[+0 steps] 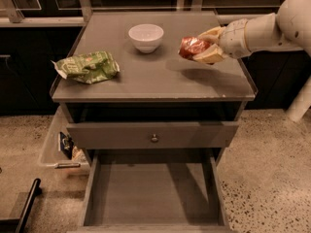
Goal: Pick coke can from middle drawer and place on counter
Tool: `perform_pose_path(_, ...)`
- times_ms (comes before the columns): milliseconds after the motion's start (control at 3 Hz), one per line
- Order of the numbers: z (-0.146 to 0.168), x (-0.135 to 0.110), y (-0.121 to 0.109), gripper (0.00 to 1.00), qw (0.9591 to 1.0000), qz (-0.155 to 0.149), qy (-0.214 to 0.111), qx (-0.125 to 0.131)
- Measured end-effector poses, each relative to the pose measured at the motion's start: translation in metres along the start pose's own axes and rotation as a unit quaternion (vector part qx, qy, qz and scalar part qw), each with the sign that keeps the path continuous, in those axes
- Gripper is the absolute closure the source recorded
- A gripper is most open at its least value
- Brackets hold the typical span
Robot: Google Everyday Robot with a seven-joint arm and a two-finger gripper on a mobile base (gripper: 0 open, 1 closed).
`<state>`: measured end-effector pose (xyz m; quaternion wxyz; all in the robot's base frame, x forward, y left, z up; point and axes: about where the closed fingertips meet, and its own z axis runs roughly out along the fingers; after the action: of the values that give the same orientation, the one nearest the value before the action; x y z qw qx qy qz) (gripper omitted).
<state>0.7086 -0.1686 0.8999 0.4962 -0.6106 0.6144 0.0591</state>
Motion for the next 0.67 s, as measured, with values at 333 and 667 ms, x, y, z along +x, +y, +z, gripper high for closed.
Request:
perform_pose_path(333,0.0227,0.0050,0.0144,1.00,0.9995,0.011,0.000,-0.028)
perform_pose_path(667,0.0231,0.0049,0.0146,0.81,0.9995,0.011,0.000,-0.029)
